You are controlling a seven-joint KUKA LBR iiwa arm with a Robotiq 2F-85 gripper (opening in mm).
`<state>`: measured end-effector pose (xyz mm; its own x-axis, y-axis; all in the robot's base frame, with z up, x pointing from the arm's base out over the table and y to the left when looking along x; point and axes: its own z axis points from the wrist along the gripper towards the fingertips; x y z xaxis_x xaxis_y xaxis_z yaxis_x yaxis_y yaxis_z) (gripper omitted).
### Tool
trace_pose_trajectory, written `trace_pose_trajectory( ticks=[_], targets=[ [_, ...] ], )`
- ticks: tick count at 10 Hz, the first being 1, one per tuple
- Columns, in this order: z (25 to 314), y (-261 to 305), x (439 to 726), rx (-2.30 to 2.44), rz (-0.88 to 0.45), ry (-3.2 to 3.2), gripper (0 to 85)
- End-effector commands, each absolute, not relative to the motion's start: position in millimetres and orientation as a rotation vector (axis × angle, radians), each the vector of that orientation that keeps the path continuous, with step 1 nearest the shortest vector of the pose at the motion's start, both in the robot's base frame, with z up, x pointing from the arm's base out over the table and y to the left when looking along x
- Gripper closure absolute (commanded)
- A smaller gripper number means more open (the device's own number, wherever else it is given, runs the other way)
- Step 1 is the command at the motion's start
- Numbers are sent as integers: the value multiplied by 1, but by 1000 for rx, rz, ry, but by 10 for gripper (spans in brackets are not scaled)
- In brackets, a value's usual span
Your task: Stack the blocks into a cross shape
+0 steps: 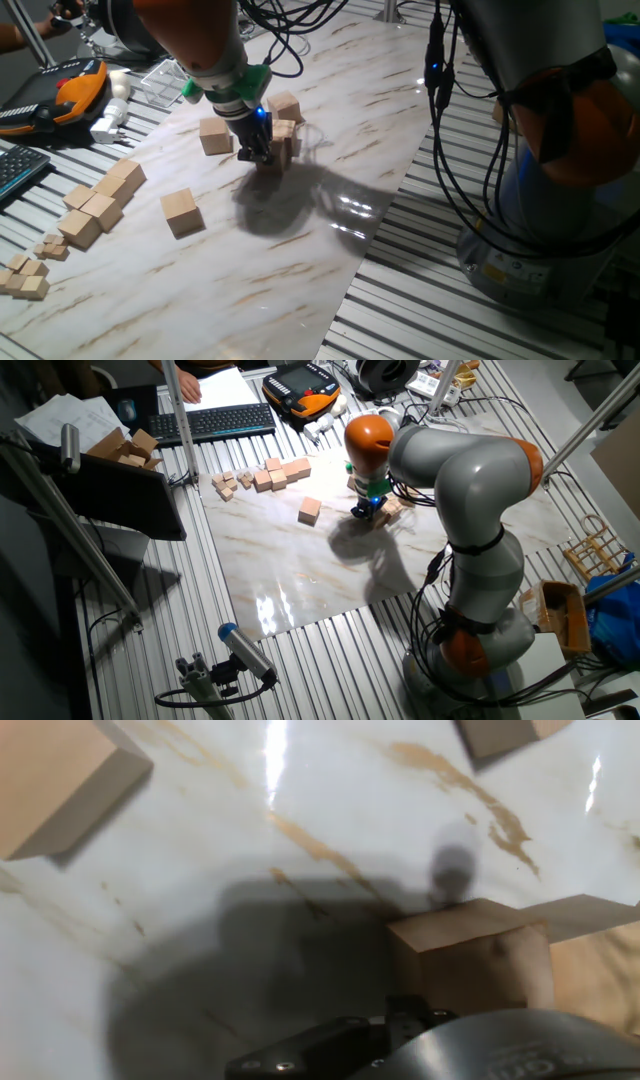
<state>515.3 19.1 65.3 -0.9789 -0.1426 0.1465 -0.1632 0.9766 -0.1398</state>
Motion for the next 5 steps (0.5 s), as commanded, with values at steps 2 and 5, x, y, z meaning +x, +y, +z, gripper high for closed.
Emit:
trace_pose_trajectory(
  ticks=[2,5],
  targets=[
    [66,11,519,252,223,-2986,850],
    [66,7,522,260,235,-2993,850]
  ],
)
